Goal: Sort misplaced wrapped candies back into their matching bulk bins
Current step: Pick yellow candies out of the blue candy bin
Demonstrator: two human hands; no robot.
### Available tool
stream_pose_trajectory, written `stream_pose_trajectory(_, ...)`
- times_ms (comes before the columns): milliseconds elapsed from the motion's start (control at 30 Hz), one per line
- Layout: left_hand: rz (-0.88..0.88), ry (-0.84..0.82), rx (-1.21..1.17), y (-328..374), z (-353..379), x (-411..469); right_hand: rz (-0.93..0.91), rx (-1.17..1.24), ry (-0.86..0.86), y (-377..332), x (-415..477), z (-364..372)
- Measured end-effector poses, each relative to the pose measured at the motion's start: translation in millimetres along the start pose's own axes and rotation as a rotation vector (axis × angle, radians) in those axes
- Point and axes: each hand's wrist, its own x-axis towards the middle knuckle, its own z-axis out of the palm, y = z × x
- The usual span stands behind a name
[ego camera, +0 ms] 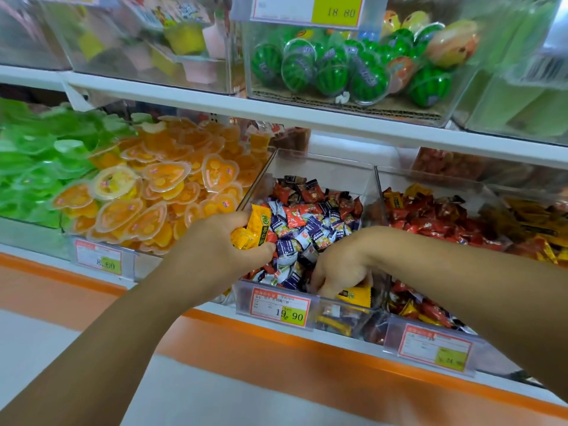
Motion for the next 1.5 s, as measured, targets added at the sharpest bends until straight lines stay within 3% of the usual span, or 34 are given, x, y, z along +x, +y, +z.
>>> stream_pose_trajectory(100,-0.023,0.023,0.041,-2,0,-1,-0.064,0.056,0.1,1,2,3)
stream_pose_trajectory(300,0.015,-0.002,0.048,12,0,-4,-0.183,0.459,0.518,18,-30,-12)
stream_pose_trajectory(367,0.009,-0.001,0.058,13,1,-3,-0.183,0.463,0.608,21,-33,-11)
stream_pose_trajectory(433,0.03,0.016,0.082,12,2,-1,-0.186,0.473,0.808,21,-34,-5)
stream_pose_trajectory(567,-0.025,0.048,0.162,17,13,7,-0.154,0.771,1.149,26,-58,16)
stream_pose_trajectory(833,0.116,-0.088,-0.089,95,67,16,0.027,1.141,1.26,90,-126,87)
stream_pose_trajectory(1033,0.314,-0.189,-0.056,176,146,31,0.348,1.082,1.492,160,-177,151)
stream_pose_trajectory(1233,0.475,-0.051,0.294,260,235,69,0.663,1.01,1.657,245,-189,177)
stream_pose_trajectory(1333,0.413,-0.119,0.448,287,274,91,0.647,0.991,1.73,277,-177,178)
stream_pose_trajectory(1400,0.386,-0.236,0.433,290,294,104,0.64,0.823,1.734,296,-164,185)
stream_pose_trajectory(1500,0.513,-0.319,0.455,277,309,114,0.621,0.586,1.546,309,-145,200)
